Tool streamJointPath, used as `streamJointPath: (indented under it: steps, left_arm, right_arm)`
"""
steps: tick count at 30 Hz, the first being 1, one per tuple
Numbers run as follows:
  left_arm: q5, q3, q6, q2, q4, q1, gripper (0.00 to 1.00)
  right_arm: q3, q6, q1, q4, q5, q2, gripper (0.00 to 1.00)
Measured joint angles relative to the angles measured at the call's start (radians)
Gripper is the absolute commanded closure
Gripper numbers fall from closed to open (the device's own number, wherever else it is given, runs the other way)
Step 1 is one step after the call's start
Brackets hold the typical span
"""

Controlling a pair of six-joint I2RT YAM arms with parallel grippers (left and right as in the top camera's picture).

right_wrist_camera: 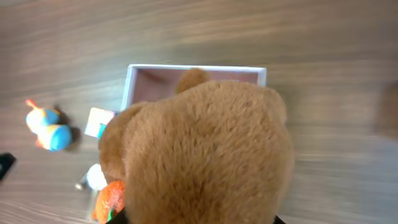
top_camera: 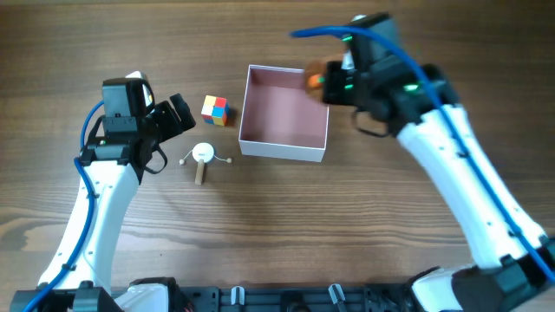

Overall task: Pack container
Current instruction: 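Carry the plush turtle into the white box and release it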

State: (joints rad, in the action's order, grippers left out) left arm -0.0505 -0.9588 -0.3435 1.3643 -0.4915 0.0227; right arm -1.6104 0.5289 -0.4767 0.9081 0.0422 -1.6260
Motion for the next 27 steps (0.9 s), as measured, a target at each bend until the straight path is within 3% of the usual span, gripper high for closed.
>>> streamJointPath:
  steps: [5,13,16,21,25,27]
  left_arm:
    - [0.0,0.0,0.0,0.0,0.0,0.0,0.0]
    - [0.0,0.0,0.0,0.0,-0.001,0.0,0.0]
    - [0.0,0.0,0.0,0.0,-0.001,0.0,0.0]
    - [0.0,0.0,0.0,0.0,-0.002,0.0,0.0]
    - [0.0,0.0,0.0,0.0,-0.001,0.0,0.0]
    - [0.0,0.0,0.0,0.0,-0.001,0.0,0.0]
  right_arm:
    - [0.0,0.147,-0.078,-0.12,0.02,-0.146,0.96]
    - [0.0,0.181,-0.087,-0.28,-0.015,-0.404,0.95]
    - [0.002,0.162,-0.087,-0.33,-0.027,-0.481,0.83]
    - [0.002,0.096,-0.087,-0.37,-0.036,-0.499,0.82]
    - [0.002,0.006,-0.087,-0.379,-0.069,-0.499,0.75]
    - [0.002,-0.026,-0.087,-0.379,-0.084,-0.499,0.63]
